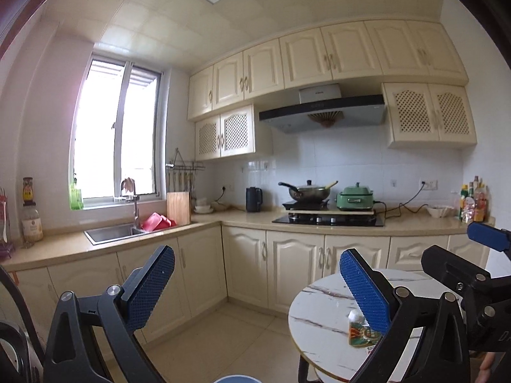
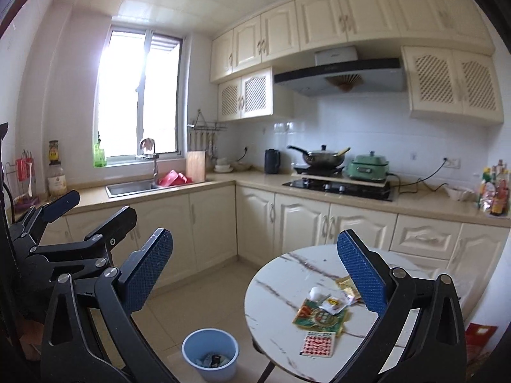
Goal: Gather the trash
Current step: 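Move both tools back toward the table, then grasp the red-checked wrapper with the right tool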
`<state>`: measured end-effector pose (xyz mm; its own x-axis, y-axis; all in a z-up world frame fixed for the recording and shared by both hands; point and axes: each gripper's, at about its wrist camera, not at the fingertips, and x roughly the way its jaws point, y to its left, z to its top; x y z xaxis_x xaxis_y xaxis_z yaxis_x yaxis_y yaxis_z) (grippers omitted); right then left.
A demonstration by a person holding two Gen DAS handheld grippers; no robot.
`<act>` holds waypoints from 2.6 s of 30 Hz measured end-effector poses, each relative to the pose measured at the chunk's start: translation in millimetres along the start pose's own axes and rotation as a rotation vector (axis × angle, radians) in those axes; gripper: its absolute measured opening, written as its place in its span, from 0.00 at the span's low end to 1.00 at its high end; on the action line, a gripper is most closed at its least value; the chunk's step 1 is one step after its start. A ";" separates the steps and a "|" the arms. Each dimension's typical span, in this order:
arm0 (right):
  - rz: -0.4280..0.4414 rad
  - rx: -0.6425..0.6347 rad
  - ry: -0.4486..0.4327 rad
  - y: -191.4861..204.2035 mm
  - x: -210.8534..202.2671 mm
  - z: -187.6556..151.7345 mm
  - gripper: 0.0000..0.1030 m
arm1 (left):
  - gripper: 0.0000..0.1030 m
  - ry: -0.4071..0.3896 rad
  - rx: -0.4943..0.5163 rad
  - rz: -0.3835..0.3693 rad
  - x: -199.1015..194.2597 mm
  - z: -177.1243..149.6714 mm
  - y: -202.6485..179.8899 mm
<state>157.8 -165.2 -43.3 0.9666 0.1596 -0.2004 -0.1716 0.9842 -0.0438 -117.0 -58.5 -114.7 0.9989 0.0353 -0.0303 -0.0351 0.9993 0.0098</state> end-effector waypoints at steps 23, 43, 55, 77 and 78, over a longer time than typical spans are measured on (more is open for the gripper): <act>-0.251 0.159 0.310 -135.9 68.2 -82.7 1.00 | 0.99 0.337 0.083 -0.146 189.9 -27.9 -54.7; -0.156 0.203 0.775 -139.0 196.6 -234.0 0.97 | 0.99 0.587 0.116 -0.167 329.1 -31.0 -67.0; -0.147 0.140 0.735 -165.6 182.2 -230.8 0.26 | 0.99 0.668 0.115 -0.218 371.3 -46.0 -89.0; -0.141 0.106 0.749 -158.8 195.2 -232.7 0.70 | 0.99 0.713 0.133 -0.212 408.8 -61.8 -108.3; -0.132 0.092 0.753 -157.1 196.8 -232.3 0.59 | 0.99 0.715 0.127 -0.211 410.0 -62.8 -107.4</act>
<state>330.8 -306.2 -303.2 0.5823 -0.0228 -0.8126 -0.0153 0.9991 -0.0390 294.4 -150.8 -190.9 0.7192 -0.1159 -0.6851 0.2016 0.9784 0.0461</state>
